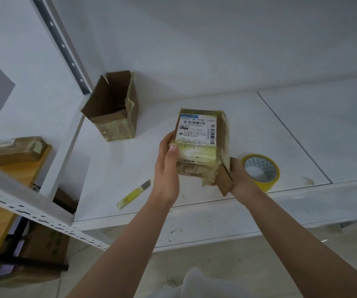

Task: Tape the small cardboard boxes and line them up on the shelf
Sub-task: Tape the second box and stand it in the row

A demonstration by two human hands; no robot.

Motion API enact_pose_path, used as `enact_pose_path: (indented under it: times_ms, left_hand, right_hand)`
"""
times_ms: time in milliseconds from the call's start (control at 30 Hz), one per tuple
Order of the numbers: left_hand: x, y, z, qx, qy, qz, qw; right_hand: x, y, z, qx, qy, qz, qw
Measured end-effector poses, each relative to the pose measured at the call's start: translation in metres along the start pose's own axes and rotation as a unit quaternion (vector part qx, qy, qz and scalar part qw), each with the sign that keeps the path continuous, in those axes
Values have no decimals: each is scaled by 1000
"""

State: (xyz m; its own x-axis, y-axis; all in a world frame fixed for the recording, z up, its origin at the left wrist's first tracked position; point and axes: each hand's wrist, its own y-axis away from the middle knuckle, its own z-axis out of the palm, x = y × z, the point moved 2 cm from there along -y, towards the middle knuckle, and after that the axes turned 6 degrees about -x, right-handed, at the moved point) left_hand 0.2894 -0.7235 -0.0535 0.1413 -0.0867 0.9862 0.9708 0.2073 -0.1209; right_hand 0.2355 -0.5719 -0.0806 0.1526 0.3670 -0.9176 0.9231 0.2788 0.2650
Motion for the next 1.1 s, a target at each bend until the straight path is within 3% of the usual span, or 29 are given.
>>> enact_pose_path:
  times_ms: [133,233,333,400,500,667,767,867,967,1100]
  left_hand:
    - [-10,-4,-18,60,-115,-39,991]
    - [-7,-7,-28,81,-242,-39,966]
    - [0,-12,-21,25,-285,-53,957]
    - [0,-12,-14,-27,-371,-79,925]
    - [-6,-12,-11,-47,-472,-89,876]
    - [-3,-21,-28,0,-349,-75,934]
    - [-1,-32,-37,1,-369,-55,928]
    - [-3,-46,-48,15,-369,-52,928]
    - [0,-55,-55,39,-361,-30,931]
    - [5,-61,-59,45,-344,9,938]
  right_hand:
    - [-11,-4,-15,86,72,-50,992]
    - [-16,-4,-20,120,204,-63,969]
    - [-15,-6,-12,132,287,-71,946]
    - [-12,-7,-4,115,303,-55,944]
    - [-7,-8,3,66,314,-35,946]
    - [-10,-11,3,72,292,-47,953]
    - [-12,-14,5,52,261,-51,963]
    - [-20,-17,7,-38,231,-82,969]
    - [-28,-23,10,-103,276,-113,949]
    - [-36,-31,20,-36,402,-122,907]
